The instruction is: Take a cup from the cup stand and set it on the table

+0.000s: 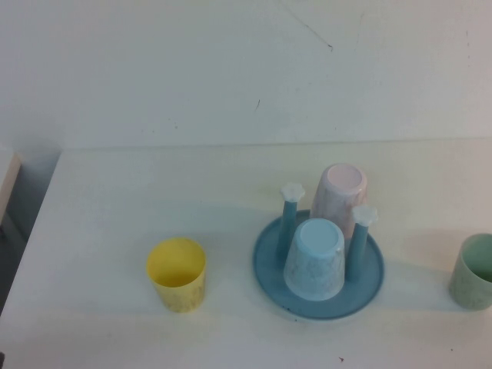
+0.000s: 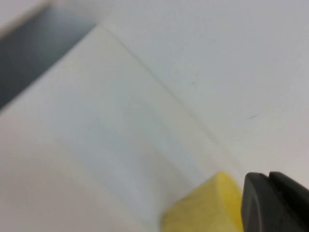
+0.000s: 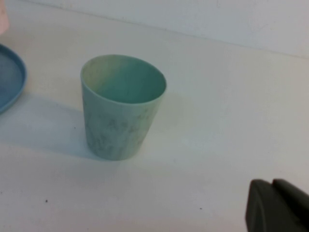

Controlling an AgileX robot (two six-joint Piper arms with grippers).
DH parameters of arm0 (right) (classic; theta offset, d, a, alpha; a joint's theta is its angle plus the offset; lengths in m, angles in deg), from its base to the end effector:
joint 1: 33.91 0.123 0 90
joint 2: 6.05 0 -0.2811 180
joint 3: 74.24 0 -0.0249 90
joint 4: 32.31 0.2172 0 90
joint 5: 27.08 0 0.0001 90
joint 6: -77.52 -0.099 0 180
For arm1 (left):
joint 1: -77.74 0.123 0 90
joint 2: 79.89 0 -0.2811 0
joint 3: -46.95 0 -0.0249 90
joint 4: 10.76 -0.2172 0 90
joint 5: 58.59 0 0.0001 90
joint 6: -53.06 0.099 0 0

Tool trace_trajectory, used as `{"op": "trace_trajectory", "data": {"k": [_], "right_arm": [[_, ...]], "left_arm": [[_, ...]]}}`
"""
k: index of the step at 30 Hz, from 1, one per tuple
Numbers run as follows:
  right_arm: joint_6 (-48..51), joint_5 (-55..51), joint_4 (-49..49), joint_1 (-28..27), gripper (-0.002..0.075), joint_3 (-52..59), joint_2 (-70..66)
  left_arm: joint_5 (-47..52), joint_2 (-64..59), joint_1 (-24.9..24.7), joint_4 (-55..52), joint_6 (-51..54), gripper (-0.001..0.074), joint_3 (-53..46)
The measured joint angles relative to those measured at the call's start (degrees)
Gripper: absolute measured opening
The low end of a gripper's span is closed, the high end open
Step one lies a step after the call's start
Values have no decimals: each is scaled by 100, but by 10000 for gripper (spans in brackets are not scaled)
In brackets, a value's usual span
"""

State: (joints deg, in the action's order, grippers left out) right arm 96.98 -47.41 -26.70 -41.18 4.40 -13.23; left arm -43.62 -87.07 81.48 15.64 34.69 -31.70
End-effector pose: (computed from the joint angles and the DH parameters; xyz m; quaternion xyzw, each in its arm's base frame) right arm 0.0311 -0.0006 0.1713 -0.0585 0.7968 -0.0987 0.5933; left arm 0.0336 -0.0092 0.1828 -0.2738 0.7109 -0.2636 0.5918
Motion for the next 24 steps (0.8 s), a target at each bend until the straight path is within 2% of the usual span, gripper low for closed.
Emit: {"op": "trace_trajectory", "data": {"k": [3, 13, 15, 18, 20, 24], "right_arm": [[0, 0, 0, 0, -3, 0, 0], [0, 0, 0, 0, -3, 0, 0], [0, 0, 0, 0, -3, 0, 0], [0, 0, 0, 0, -3, 0, 0], [0, 0, 0, 0, -3, 0, 0], [0, 0, 0, 0, -3, 0, 0]], "left_arm": [[-297, 0, 0, 1314, -366, -2, 0], [-28, 0, 0, 1586, 182, -2, 0], [89, 0, 0, 1995, 298, -2, 0], [709, 0, 0, 2890, 1801, -2, 136], [1368, -136, 0, 3033, 2834, -2, 560], [2896, -1134, 0, 2177, 3764, -2, 2003]]}}
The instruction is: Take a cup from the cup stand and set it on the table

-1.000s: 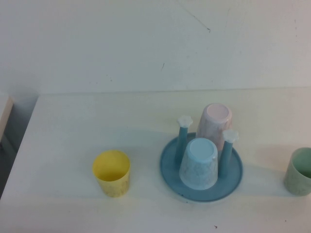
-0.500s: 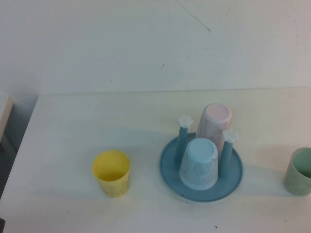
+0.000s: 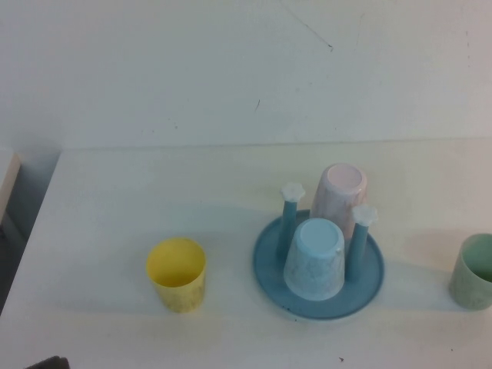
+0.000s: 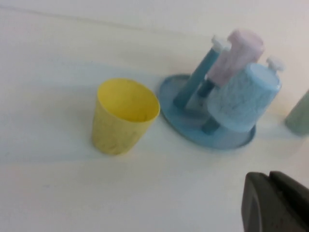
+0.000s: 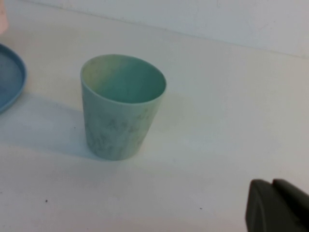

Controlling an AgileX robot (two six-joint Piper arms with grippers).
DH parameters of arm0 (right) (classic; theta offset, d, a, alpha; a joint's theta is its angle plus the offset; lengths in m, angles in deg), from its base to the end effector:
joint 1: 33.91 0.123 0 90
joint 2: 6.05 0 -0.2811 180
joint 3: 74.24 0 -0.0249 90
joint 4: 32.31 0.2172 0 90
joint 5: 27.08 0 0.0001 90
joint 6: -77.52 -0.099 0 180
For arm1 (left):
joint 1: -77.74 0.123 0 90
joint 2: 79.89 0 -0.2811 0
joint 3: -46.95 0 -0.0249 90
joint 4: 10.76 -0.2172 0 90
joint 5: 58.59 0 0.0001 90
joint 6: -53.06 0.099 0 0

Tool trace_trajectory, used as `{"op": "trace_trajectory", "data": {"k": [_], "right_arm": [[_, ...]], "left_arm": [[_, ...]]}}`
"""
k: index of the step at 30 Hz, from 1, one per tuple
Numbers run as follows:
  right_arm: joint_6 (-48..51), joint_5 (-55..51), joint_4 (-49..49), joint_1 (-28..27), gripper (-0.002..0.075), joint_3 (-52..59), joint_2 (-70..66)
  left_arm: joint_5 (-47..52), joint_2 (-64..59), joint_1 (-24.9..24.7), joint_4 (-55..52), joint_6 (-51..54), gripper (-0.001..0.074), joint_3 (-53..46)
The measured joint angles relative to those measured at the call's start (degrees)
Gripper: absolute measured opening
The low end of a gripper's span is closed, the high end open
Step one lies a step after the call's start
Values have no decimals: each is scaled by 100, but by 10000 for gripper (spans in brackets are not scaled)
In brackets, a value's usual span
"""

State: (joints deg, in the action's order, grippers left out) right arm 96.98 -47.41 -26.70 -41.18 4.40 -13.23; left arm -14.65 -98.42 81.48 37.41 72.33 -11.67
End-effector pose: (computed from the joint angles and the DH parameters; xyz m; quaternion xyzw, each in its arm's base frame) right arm 0.0311 -0.0006 0.1713 -0.0585 0.7968 -0.0987 0.5933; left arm 0.0226 -0.0499 0.2560 -0.0081 0.8034 -0.2937 0.5179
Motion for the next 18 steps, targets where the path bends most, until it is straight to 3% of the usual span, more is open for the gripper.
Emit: {"op": "trace_trajectory", "data": {"k": [4, 10, 13, 18], "right_arm": [[0, 0, 0, 0, -3, 0, 0], [0, 0, 0, 0, -3, 0, 0], [0, 0, 0, 0, -3, 0, 0], [0, 0, 0, 0, -3, 0, 0]], "left_arm": [[1299, -1245, 0, -977, 220, -2, 1608], [2576, -3126, -107, -1008, 784, -2, 3921], [2688, -3804, -516, -1327, 825, -2, 4595], [2750, -4682, -1627, -2274, 489, -2, 5217]]}}
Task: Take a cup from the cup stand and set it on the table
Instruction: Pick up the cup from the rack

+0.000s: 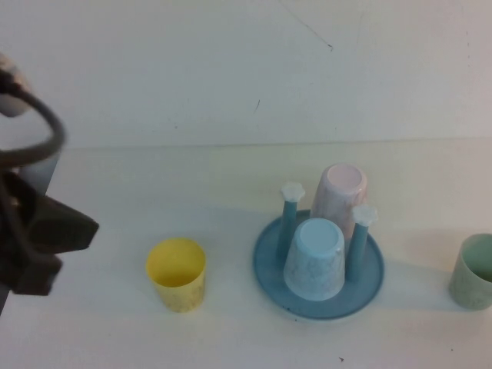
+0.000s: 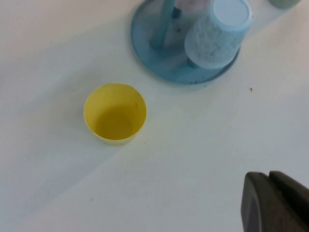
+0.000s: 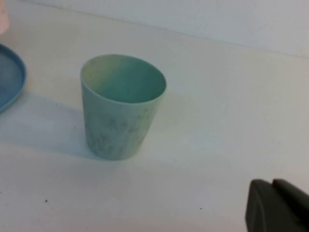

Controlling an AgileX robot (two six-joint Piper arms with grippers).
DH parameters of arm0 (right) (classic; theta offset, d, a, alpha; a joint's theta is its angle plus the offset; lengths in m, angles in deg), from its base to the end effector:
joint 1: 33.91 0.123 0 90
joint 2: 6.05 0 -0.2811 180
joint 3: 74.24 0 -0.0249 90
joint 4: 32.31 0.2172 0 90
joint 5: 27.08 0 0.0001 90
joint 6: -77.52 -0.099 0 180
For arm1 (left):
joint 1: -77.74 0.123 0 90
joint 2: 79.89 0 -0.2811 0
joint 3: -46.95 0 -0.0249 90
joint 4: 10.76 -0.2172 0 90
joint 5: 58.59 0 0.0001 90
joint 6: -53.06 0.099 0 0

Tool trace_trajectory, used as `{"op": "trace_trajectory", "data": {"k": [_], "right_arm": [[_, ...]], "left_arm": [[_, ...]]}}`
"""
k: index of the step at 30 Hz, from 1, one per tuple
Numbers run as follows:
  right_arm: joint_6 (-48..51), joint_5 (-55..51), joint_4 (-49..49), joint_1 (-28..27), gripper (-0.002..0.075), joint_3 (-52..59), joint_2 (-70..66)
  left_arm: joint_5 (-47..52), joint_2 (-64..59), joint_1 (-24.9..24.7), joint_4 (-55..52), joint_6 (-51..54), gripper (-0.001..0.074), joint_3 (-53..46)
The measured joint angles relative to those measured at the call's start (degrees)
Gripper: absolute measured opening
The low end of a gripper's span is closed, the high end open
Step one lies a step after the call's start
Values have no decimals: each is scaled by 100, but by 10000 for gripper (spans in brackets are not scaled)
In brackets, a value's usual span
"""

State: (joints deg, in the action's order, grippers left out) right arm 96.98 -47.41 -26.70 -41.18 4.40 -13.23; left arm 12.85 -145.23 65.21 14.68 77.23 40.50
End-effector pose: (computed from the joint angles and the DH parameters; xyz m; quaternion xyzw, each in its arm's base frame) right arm 0.0311 -0.0006 0.1713 -0.0585 0.7968 -0.0987 0.5933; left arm 0.1256 -0.0692 0.3993 0.2908 0.8788 -0.1879 0.3284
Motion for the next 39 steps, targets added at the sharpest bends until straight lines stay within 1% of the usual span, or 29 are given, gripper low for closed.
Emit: {"op": "trace_trajectory", "data": {"k": [6, 9, 12, 15, 18, 20, 22, 23, 26, 27, 28, 30, 31, 39], "right_arm": [[0, 0, 0, 0, -3, 0, 0], [0, 0, 0, 0, -3, 0, 0], [0, 0, 0, 0, -3, 0, 0], [0, 0, 0, 0, -3, 0, 0], [0, 0, 0, 0, -3, 0, 0], [0, 0, 0, 0, -3, 0, 0], [0, 0, 0, 0, -3, 0, 0], [0, 0, 0, 0, -3, 0, 0], [0, 0, 0, 0, -3, 0, 0], [0, 0, 0, 0, -3, 0, 0], [0, 0, 0, 0, -3, 0, 0], [0, 0, 0, 0, -3, 0, 0], [0, 0, 0, 0, -3, 0, 0], [0, 0, 0, 0, -3, 0, 0]], "left_arm": [[22, -983, -1563, -1211, -693, -2, 498], [22, -1434, -2205, -1777, -1042, -2, 759], [22, -1869, -2690, -2126, -1386, -2, 1085], [22, -2282, -2981, -2187, -1574, -2, 1481], [9, -2713, -3171, -2098, -1586, 9, 1809], [9, -2982, -3211, -2034, -1613, 49, 1988], [9, -3202, -3222, -1934, -1616, 133, 2153], [0, -3324, -3222, -1865, -1626, 198, 2223], [0, -3680, -3225, -1739, -1724, 429, 2404], [0, -3820, -3234, -1742, -1817, 490, 2482], [0, -3933, -3234, -1742, -1905, 525, 2546], [0, -4213, -3234, -1772, -2095, 568, 2707], [0, -4348, -3234, -1781, -2163, 574, 2769], [-27, -5162, -3234, -1925, -2309, 574, 3344]]}}
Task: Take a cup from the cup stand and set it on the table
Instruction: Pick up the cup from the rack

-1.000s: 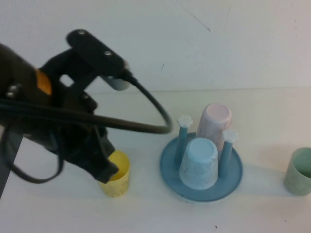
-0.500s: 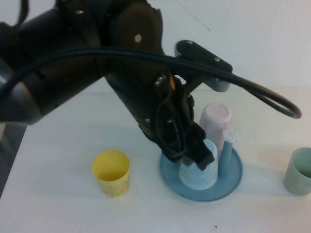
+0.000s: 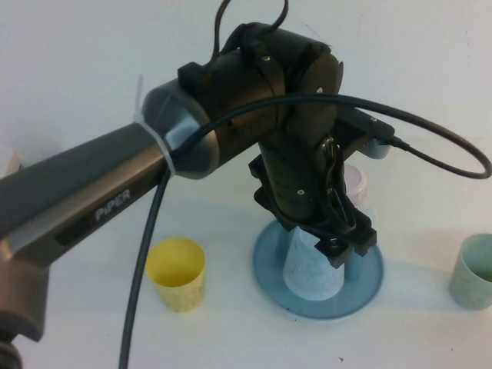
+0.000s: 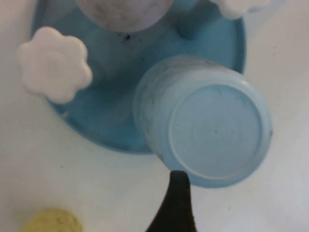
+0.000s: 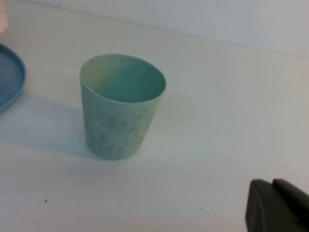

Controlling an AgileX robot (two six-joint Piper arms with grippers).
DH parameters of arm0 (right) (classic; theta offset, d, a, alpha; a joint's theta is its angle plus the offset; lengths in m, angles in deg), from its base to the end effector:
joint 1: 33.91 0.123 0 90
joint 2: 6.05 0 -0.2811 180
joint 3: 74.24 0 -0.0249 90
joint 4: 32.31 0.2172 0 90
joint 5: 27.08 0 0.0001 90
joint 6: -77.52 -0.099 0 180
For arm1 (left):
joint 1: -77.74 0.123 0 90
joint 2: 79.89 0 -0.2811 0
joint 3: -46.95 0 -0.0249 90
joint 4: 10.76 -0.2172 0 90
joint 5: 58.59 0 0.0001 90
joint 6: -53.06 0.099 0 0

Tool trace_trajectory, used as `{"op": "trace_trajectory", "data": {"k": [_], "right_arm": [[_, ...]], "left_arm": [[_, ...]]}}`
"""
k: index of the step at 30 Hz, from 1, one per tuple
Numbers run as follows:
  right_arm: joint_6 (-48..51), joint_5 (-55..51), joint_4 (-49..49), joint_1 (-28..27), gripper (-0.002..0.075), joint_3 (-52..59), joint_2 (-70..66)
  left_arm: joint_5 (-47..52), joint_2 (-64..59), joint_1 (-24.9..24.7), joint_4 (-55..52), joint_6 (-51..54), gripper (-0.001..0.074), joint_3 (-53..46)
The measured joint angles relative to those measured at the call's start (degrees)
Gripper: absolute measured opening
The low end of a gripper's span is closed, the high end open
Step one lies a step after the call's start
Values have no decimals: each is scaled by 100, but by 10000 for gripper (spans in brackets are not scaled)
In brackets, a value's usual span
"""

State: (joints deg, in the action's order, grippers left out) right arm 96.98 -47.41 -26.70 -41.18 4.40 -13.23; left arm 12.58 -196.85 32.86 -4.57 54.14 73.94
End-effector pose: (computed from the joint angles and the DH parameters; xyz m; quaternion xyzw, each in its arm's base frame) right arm 0.0311 -0.0006 0.1713 -0.0585 0.7968 -0.0987 0.5933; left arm 0.2597 -0.2729 0.3054 0.3765 0.9103 -0.1104 0.1319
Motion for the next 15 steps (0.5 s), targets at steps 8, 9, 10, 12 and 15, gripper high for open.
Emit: {"op": "trace_trajectory", "data": {"k": [8, 9, 10, 12, 15], "right_arm": [[0, 0, 0, 0, -3, 0, 0], [0, 0, 0, 0, -3, 0, 0], [0, 0, 0, 0, -3, 0, 0], [0, 0, 0, 0, -3, 0, 0], [0, 0, 0, 0, -3, 0, 0]], "left_arm": [[-16, -375, 0, -431, -14, 574, 322], [-16, -418, 0, -431, -14, 574, 340], [-16, -449, 0, -431, -22, 575, 361], [-16, -529, 0, -417, -22, 575, 372], [-16, -585, 0, -369, -22, 575, 386]]}}
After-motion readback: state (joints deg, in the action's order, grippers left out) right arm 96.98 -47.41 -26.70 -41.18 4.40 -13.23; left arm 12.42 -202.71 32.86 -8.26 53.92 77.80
